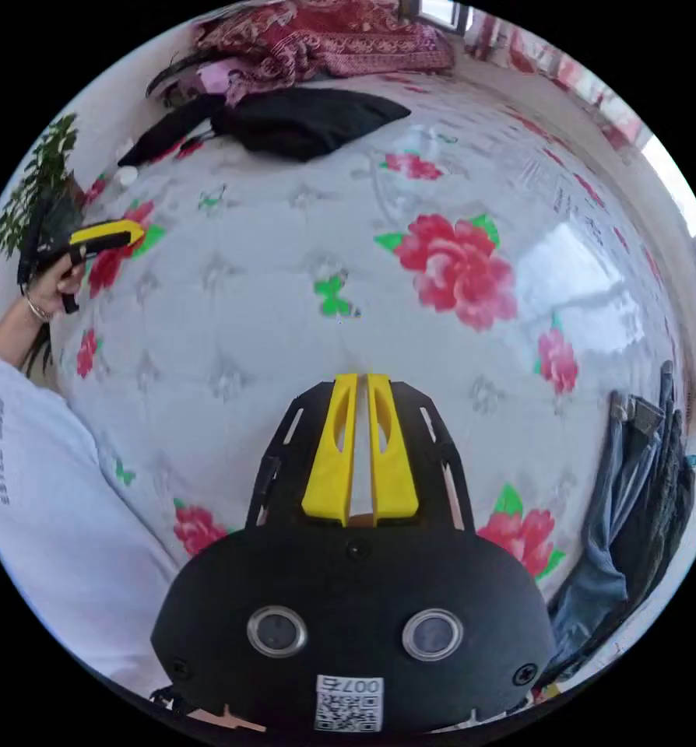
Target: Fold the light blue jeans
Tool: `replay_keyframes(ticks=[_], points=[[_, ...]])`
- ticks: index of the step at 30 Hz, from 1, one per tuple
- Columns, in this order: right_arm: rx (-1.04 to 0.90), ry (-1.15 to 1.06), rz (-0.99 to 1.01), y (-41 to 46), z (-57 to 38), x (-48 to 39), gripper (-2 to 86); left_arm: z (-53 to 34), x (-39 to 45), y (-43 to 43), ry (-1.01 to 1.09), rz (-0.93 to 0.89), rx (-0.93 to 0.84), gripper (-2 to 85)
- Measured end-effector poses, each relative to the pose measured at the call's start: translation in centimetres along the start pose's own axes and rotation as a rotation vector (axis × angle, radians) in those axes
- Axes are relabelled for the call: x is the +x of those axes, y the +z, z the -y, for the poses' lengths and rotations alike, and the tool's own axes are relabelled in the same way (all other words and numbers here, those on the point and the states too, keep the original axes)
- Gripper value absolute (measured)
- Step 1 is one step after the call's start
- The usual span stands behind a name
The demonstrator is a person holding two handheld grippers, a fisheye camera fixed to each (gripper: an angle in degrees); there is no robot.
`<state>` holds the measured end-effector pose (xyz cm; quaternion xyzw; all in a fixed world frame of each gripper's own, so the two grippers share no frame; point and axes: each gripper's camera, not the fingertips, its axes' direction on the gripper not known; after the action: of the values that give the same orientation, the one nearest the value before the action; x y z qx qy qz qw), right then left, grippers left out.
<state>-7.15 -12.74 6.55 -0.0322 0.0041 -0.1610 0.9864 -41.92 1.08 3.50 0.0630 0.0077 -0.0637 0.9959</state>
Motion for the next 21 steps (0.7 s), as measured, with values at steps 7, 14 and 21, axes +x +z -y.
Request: replay_keyframes(ticks=[7, 14, 21], points=[[0.109, 0.096, -0.087, 0.5, -4.4, -7.8, 0.3, -1.6, 15.0, -1.9, 0.336, -0.066, -0.107, 6.4], [0.125, 0.325, 0.185, -1.3, -4.8, -1.9, 2.8, -1.0, 21.2, -0.4, 0.207, 0.032, -0.202, 5.3], [0.344, 0.796, -0.457, -12.0, -24.6, 15.9, 6.4, 1.1, 23.0, 0.4, 0.074, 0.09, -0.286, 4.3]])
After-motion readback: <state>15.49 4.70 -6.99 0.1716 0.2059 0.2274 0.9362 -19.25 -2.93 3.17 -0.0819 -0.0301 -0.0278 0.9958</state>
